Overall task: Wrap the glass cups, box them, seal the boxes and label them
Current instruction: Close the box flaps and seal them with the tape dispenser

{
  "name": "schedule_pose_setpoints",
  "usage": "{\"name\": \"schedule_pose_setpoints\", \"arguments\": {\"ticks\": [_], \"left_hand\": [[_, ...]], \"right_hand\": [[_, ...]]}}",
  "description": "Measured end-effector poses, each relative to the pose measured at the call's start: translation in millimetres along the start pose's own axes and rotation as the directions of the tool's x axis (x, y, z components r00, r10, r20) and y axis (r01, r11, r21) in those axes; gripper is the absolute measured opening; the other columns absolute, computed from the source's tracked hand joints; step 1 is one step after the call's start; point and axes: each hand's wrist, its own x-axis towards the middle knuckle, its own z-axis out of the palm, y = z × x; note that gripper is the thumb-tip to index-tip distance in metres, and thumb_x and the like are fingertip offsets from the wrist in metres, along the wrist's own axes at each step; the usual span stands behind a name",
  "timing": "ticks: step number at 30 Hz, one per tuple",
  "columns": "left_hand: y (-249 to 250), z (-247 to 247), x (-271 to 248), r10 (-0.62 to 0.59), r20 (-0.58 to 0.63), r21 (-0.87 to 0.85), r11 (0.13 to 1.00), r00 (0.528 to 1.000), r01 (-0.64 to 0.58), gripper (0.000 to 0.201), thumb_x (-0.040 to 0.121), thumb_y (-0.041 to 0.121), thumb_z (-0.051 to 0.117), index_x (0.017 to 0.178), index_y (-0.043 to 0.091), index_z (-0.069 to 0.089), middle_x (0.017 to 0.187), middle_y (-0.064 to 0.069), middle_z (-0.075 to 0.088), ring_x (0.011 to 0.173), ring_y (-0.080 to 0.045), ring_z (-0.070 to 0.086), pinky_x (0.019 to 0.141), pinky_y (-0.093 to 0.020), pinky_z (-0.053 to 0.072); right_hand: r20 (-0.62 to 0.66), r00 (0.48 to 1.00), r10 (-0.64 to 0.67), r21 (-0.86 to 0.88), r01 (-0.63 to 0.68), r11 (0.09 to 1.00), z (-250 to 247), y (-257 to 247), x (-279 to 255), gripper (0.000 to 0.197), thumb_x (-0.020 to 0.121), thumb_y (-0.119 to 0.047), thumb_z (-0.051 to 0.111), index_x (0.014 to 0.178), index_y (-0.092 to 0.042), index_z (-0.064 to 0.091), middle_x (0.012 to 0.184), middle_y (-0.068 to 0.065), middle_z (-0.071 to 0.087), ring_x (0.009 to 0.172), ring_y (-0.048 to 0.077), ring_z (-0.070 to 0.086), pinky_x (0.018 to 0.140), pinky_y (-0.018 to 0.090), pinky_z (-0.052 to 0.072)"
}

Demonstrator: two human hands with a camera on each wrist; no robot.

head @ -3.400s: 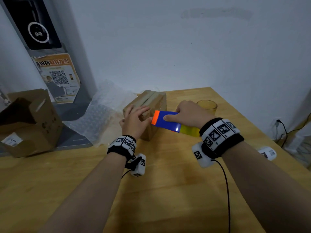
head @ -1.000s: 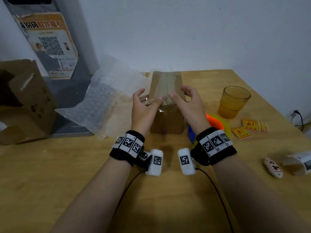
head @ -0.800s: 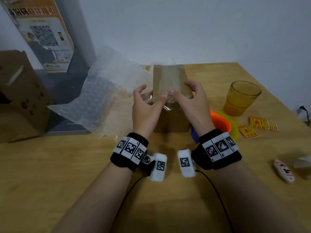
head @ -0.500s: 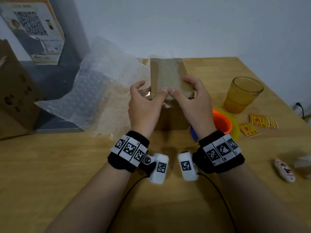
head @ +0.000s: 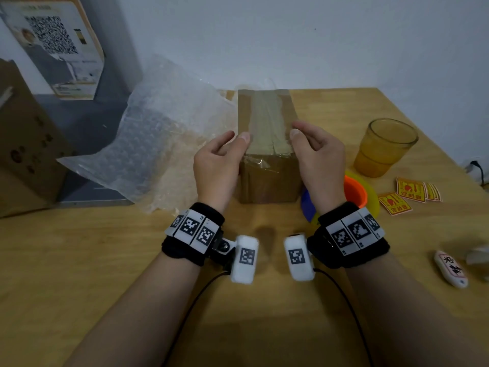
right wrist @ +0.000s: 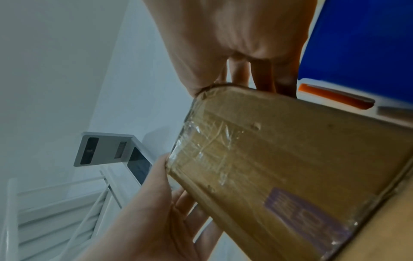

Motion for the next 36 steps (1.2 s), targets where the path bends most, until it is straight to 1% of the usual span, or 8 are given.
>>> {"name": "schedule_pose_setpoints", "arguments": {"ticks": [6, 12, 15, 19, 24, 28, 32, 36], "left_hand": [[-13, 4, 0, 0.163, -0.002, -0.047, 0.986, 0.987, -0.163, 0.043, 0.094, 0.045, 0.066, 0.123, 0.013, 0.07, 0.108, 0.005, 0.074, 0.101, -0.003, 0.069, 0.089, -0.027, 0.056], [-25, 12, 1, 0.114, 0.175, -0.096, 0.991, 0.978, -0.098, 0.053, 0.091, 0.08, 0.039, 0.134, 0.052, 0.049, 0.152, 0.0, 0.05, 0.14, -0.02, 0.049, 0.115, -0.054, 0.041], [-22, 11, 2, 0.066, 0.209, -0.094, 0.994, 0.976, -0.047, 0.042, 0.096, 0.071, 0.035, 0.135, 0.058, 0.042, 0.158, 0.005, 0.038, 0.146, -0.016, 0.039, 0.12, -0.051, 0.035], [-29, 9, 8, 0.023, 0.204, -0.092, 0.996, 0.979, -0.004, 0.03, 0.104, 0.048, 0.038, 0.123, 0.07, 0.046, 0.147, -0.009, 0.052, 0.135, -0.024, 0.055, 0.112, -0.053, 0.045], [-22, 8, 7, -0.028, 0.204, -0.05, 0.998, 0.979, 0.039, 0.028, 0.111, 0.03, 0.042, 0.127, 0.052, 0.05, 0.131, -0.004, 0.063, 0.115, -0.019, 0.068, 0.09, -0.038, 0.059], [5, 3, 8, -0.084, 0.233, -0.04, 0.995, 0.969, 0.096, 0.039, 0.109, 0.052, 0.031, 0.13, 0.037, 0.059, 0.111, 0.013, 0.071, 0.085, 0.005, 0.071, 0.067, -0.025, 0.057], [15, 7, -2, 0.048, 0.301, 0.08, 0.994, 0.952, -0.076, 0.043, 0.093, 0.056, 0.064, 0.13, 0.034, 0.062, 0.119, 0.013, 0.07, 0.106, 0.0, 0.068, 0.088, -0.027, 0.06], [-5, 9, 0, 0.083, 0.271, 0.129, 0.984, 0.959, -0.121, 0.077, 0.082, 0.065, 0.067, 0.152, 0.039, 0.045, 0.145, 0.007, 0.049, 0.124, -0.004, 0.058, 0.105, -0.035, 0.052]], "right_hand": [[0.014, 1.0, -0.004, 0.006, 0.004, 1.0, -1, 1, 2, 0.027, 0.094, -0.025, 0.07, 0.12, -0.019, 0.077, 0.114, -0.007, 0.077, 0.111, 0.002, 0.069, 0.1, 0.032, 0.057], [0.015, 1.0, -0.002, 0.022, 0.002, 1.0, -1, 1, 1, 0.026, 0.094, -0.025, 0.069, 0.118, -0.02, 0.077, 0.114, -0.007, 0.077, 0.111, 0.002, 0.069, 0.101, 0.031, 0.056], [0.017, 1.0, 0.005, 0.036, -0.006, 0.999, 0, 2, 1, 0.025, 0.094, -0.025, 0.069, 0.118, -0.021, 0.077, 0.114, -0.007, 0.077, 0.111, 0.002, 0.069, 0.101, 0.031, 0.056], [0.017, 1.0, 0.001, 0.05, -0.002, 0.999, 0, 2, 1, 0.024, 0.094, -0.024, 0.069, 0.117, -0.023, 0.077, 0.112, -0.008, 0.077, 0.11, 0.002, 0.069, 0.101, 0.031, 0.056], [0.022, 1.0, 0.013, 0.037, -0.014, 0.999, -1, 6, 3, 0.025, 0.095, -0.027, 0.068, 0.117, -0.023, 0.078, 0.112, -0.01, 0.077, 0.11, 0.003, 0.069, 0.101, 0.033, 0.056], [0.014, 1.0, 0.004, 0.007, -0.004, 1.0, 1, 6, 5, 0.023, 0.098, -0.03, 0.065, 0.116, -0.025, 0.079, 0.109, -0.015, 0.077, 0.109, -0.002, 0.067, 0.099, 0.027, 0.055], [-0.005, 1.0, -0.023, -0.01, 0.023, 1.0, 1, 5, 5, 0.024, 0.102, -0.028, 0.061, 0.116, -0.022, 0.08, 0.101, -0.023, 0.074, 0.104, -0.01, 0.066, 0.088, 0.012, 0.051], [-0.02, 0.998, -0.058, 0.006, 0.058, 0.998, 1, 7, 5, 0.023, 0.103, -0.025, 0.059, 0.112, -0.021, 0.08, 0.098, -0.023, 0.075, 0.104, -0.006, 0.068, 0.093, 0.025, 0.056]]}}
